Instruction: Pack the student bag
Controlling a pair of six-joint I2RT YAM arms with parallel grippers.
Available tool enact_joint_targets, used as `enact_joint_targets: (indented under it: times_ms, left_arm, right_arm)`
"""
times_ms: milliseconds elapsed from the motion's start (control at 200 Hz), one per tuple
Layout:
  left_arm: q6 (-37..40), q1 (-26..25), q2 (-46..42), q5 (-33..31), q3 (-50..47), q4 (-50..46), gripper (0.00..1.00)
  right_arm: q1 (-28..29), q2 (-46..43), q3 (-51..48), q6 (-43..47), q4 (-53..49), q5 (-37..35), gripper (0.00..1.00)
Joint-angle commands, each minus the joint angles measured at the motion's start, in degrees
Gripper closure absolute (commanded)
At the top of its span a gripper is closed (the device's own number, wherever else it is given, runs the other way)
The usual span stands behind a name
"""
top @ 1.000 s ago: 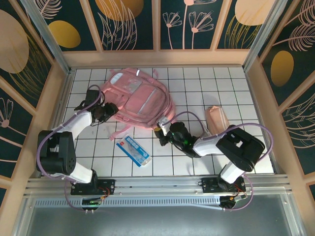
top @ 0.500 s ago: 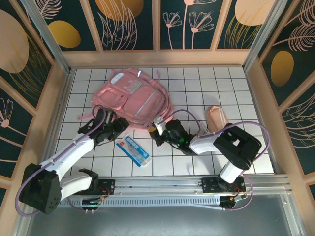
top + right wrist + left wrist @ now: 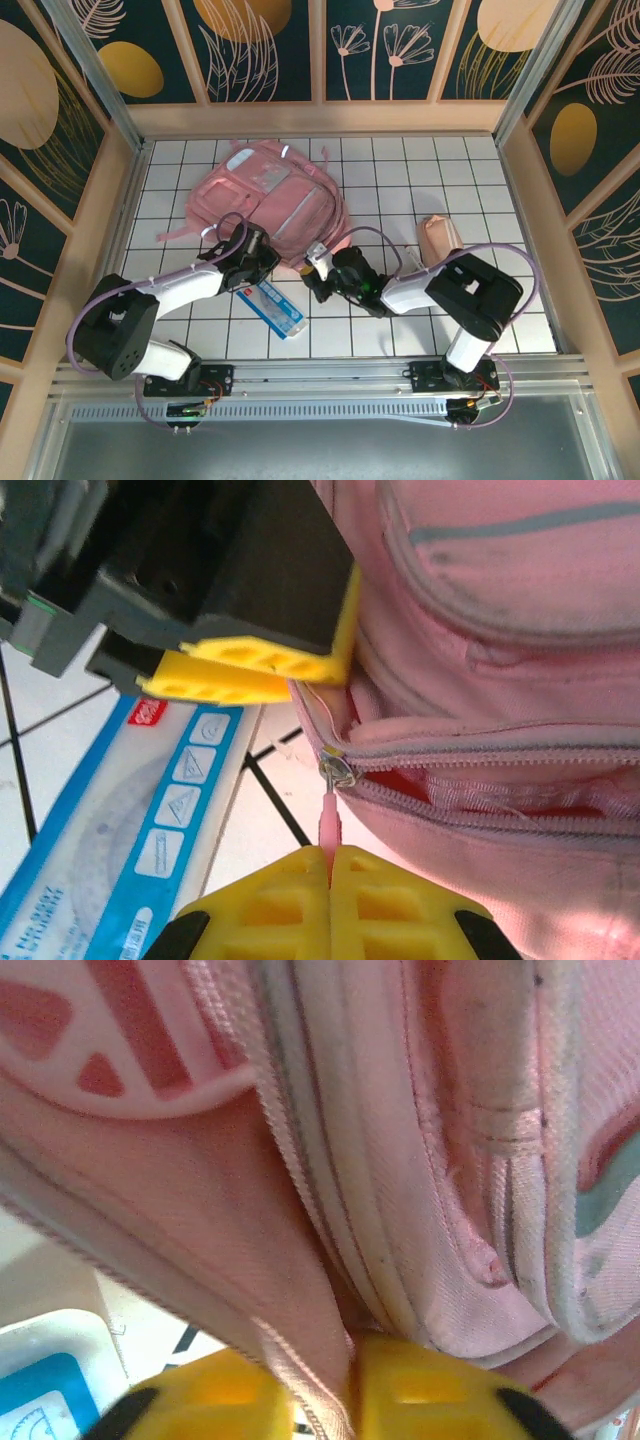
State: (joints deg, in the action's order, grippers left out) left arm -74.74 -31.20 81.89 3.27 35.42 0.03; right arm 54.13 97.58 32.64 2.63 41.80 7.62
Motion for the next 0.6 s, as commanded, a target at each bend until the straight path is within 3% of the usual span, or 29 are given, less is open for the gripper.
enact_joint_targets:
  times_ms: [0, 130, 415, 596]
  left_arm:
    - [-1.2, 0.1, 0.7, -1.7, -0.4, 4.7, 0.89]
    - [1.1, 0.0, 2.4, 1.6, 1.3, 3.6, 1.00]
    - [0.5, -0.1, 1.4, 4.5, 1.2, 4.2, 1.00]
    - [0.4, 0.0, 1.3, 5.7, 1.4, 3.6, 1.00]
  right_arm:
    - [0.6, 2.8, 0.3, 4.2, 0.6, 1.2, 0.97]
    - [-0.2, 5.9, 1.6, 5.8, 0.9, 4.0, 0.89]
    - [-1.0, 8.8, 3.6, 9.1, 0.8, 5.8, 0.74]
    - [-1.5, 8.5, 4.2, 6.6, 1.9, 6.4, 0.64]
